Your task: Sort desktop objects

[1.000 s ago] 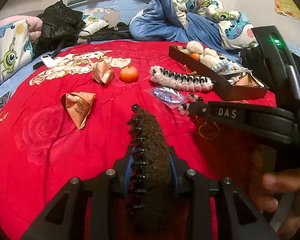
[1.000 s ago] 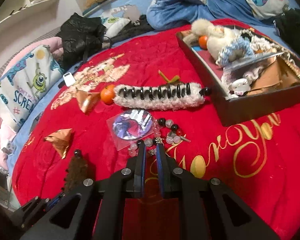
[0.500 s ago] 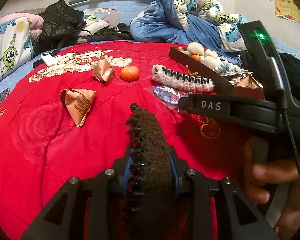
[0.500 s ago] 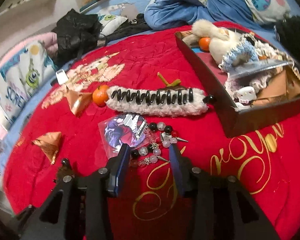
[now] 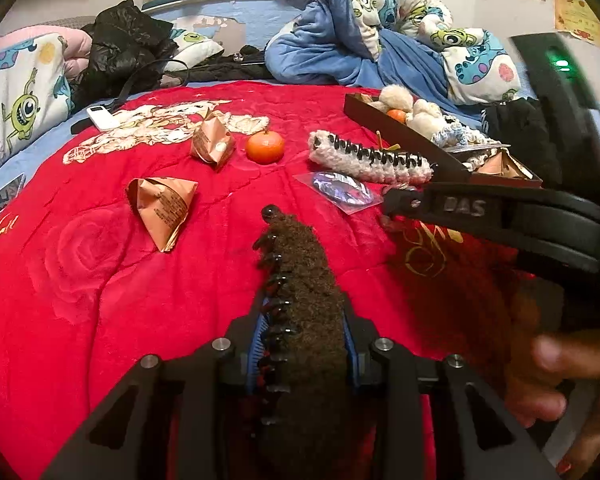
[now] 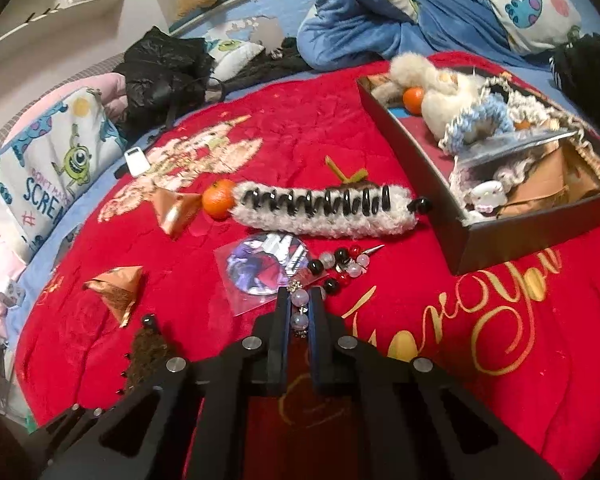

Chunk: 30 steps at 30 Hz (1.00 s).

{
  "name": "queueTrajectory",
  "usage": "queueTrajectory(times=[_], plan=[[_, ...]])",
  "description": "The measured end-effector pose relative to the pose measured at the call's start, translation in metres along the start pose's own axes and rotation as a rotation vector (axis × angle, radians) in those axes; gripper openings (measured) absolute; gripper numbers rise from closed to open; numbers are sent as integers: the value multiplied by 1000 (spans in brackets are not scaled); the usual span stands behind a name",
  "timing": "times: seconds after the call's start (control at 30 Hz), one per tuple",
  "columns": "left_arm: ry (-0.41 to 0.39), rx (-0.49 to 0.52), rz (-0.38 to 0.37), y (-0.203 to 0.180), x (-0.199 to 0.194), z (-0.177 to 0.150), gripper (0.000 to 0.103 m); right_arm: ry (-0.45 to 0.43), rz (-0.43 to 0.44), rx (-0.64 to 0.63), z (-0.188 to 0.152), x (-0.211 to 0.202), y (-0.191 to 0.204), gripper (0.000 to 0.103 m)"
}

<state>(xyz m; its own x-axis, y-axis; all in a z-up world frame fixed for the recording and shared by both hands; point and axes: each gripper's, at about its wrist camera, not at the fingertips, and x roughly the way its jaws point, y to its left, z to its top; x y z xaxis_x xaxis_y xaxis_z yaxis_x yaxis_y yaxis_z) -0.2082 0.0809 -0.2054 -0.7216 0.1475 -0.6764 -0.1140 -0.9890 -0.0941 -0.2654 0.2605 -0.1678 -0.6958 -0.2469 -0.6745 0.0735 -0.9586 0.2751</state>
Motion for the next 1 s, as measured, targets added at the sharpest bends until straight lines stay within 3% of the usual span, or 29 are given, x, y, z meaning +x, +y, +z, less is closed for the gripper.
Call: queueTrajectory(times=[0.27,0.77,1.0], plan=[[-20,27,11,-10,-28,5,33,-50,-6,-2,3,-47,-3,7],[-52,92,-161,-78,-92,2,33,-145,-90,44,-15,-156,-55,8],[-59,164,-204,-115,-106,-4,33,-166,-89,70,-24,-179,-75,8]])
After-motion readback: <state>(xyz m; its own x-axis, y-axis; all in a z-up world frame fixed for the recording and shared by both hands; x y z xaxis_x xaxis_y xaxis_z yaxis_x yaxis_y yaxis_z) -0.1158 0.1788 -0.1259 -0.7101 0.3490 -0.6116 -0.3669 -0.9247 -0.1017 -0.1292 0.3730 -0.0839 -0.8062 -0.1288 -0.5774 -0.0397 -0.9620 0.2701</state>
